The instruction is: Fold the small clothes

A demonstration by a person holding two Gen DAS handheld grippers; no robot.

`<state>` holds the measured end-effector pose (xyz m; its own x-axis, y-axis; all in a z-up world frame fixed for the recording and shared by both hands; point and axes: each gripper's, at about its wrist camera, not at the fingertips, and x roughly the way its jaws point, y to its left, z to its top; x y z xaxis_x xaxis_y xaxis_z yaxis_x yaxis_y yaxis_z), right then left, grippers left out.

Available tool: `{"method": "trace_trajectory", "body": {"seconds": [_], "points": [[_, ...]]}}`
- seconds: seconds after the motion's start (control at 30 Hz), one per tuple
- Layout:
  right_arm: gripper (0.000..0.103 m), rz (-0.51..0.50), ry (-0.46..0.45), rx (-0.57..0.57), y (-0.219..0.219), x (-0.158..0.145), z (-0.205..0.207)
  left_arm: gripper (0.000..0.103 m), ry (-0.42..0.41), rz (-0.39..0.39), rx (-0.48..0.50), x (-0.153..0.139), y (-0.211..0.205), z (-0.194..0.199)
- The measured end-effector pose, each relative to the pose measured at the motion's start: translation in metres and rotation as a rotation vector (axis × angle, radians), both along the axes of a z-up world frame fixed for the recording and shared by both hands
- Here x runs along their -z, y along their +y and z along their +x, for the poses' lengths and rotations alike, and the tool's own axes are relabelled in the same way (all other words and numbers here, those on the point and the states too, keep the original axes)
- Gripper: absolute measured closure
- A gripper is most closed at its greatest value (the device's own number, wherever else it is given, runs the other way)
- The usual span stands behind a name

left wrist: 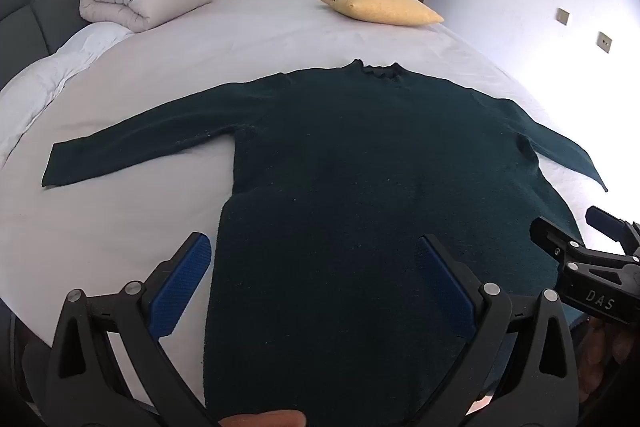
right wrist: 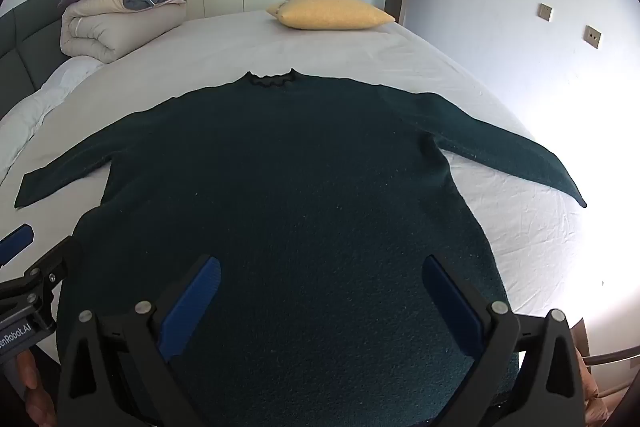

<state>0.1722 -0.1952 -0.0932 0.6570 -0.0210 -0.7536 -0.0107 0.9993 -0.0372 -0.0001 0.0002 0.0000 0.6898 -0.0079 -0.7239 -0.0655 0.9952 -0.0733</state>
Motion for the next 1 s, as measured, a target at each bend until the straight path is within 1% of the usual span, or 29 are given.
{"method": "trace_trajectory", "body": {"seconds": [0.17, 0.23, 0.4, 0.43, 1.0], "points": [[0.000, -0.002, 0.002, -0.003, 0.001, 0.000, -0.001, 0.000, -0.004, 0.000, 0.014, -0.001, -0.002, 0.000], [0.000, -0.002, 0.003, -0.003, 0.002, -0.001, -0.001, 0.000, 0.000, 0.000, 0.004, 0.004, 0.000, 0.001], [0.000, -0.003, 0.003, -0.003, 0.002, 0.002, -0.002, 0.000, 0.002, 0.009, 0.001, 0.005, -0.006, 0.003], [0.000, -0.004, 0.003, -0.003, 0.002, 0.002, -0.002, 0.000, -0.001, 0.007, 0.000, 0.006, -0.004, -0.003], [0.000, -0.008, 0.004, -0.004, 0.007, 0.007, -0.004, 0.000, 0.004, -0.005, -0.001, 0.010, 0.000, -0.002]]}}
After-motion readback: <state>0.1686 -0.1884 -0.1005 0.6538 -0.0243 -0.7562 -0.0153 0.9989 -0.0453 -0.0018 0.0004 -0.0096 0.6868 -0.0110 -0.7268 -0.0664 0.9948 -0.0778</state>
